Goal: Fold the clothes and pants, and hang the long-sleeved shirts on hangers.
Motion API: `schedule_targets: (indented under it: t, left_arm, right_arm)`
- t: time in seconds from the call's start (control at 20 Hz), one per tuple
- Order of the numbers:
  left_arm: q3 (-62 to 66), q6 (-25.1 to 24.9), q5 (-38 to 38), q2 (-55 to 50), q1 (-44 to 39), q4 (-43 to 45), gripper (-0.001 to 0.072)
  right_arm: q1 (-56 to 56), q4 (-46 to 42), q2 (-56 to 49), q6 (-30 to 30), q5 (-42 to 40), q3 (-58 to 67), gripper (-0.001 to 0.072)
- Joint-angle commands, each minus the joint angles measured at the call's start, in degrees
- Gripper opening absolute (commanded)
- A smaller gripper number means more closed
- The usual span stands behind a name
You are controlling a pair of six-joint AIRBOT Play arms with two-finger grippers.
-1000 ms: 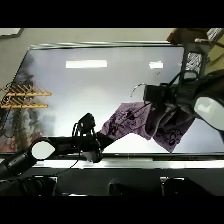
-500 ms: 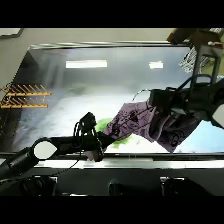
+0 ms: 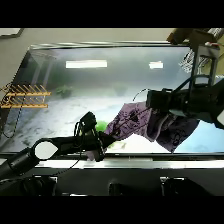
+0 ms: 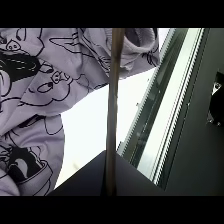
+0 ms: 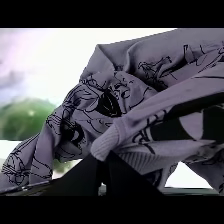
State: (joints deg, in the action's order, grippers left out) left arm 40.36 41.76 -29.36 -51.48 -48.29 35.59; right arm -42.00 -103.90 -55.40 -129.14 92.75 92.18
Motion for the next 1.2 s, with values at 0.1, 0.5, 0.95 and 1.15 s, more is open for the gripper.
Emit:
schedule_targets:
  t: [0.1,0.5,0.95,1.15]
  left_arm:
    - [0.04,0.17,0.52,-0.04,0.00,-0.04,0.0028]
    - [0.04,0.20,1.25,-0.04,0.00,-0.07,0.0028]
    - [0.04,0.20,3.93,-0.04,-0.02,-0.07,0.0028]
    - [0.04,0.20,3.96,-0.04,-0.02,-0.07,0.0028]
  right_arm:
    - [-0.04,3.23,-0.37,-0.44,-0.28,-0.07,0.0039]
    - [-0.04,5.95,-0.31,1.92,0.79,-0.04,0.0039]
    - [-0.04,6.64,-0.33,2.36,-0.96,-0.07,0.0051]
    - [-0.04,6.14,-0.31,2.36,-0.35,-0.07,0.0103]
